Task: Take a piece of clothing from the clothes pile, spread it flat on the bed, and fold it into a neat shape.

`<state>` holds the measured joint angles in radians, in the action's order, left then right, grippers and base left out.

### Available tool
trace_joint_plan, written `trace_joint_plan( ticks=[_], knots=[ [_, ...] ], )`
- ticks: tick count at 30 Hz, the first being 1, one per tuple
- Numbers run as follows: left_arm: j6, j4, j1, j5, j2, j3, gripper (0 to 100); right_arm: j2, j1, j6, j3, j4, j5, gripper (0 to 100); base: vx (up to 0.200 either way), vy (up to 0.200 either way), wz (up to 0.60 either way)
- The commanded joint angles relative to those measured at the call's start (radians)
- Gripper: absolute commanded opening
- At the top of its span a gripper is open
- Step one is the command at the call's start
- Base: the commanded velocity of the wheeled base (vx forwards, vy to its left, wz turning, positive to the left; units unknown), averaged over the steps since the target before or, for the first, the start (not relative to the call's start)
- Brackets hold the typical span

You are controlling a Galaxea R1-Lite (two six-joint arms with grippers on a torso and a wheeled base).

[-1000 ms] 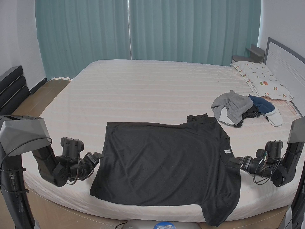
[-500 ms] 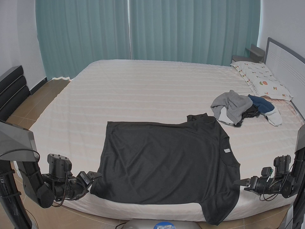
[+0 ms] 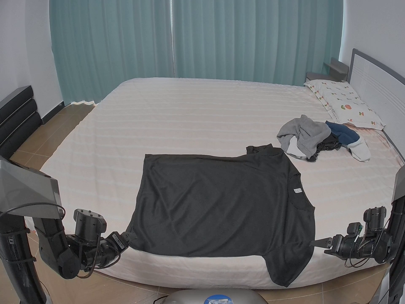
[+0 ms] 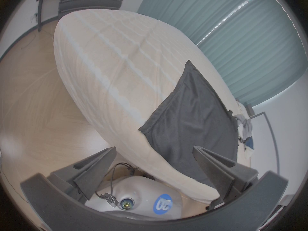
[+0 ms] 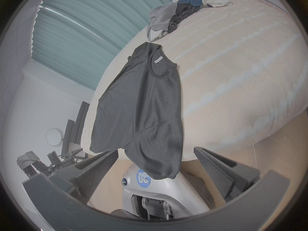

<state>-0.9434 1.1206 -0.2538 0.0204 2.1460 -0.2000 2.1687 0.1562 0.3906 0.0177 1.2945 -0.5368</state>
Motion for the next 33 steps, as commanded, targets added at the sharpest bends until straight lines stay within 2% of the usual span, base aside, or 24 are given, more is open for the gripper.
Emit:
trace_joint_plan(
  ticks=[1, 10, 16, 17, 26, 33],
  knots=[
    [0.034, 0.01, -0.045, 0.061, 0.104, -0.03, 100, 0.005, -0.004, 0.001, -0.018, 0.0, 0.0, 100, 0.0, 0.0, 0.0],
    [0.058, 0.165, -0.047, 0.111, 0.204, -0.068, 100, 0.003, -0.004, 0.004, -0.018, 0.002, 0.0, 100, 0.0, 0.0, 0.0],
    [0.08, 0.183, -0.038, 0.116, 0.227, -0.09, 100, 0.013, -0.006, 0.001, -0.018, 0.014, 0.0, 100, 0.0, 0.0, 0.0],
    [0.08, 0.183, -0.038, 0.116, 0.227, -0.09, 0, 0.02, -0.006, -0.001, -0.018, 0.017, 0.0, 100, 0.0, 0.0, 0.0],
    [0.081, 0.183, -0.008, 0.127, 0.224, -0.058, 0, 0.085, -0.003, 0.001, -0.018, 0.089, 0.011, 100, 0.0, 0.0, 0.0],
    [0.137, 0.186, 0.031, 0.147, 0.193, 0.007, 0, 0.088, -0.007, -0.001, -0.018, 0.089, 0.011, 100, 0.0, 0.0, 0.0]
  ],
)
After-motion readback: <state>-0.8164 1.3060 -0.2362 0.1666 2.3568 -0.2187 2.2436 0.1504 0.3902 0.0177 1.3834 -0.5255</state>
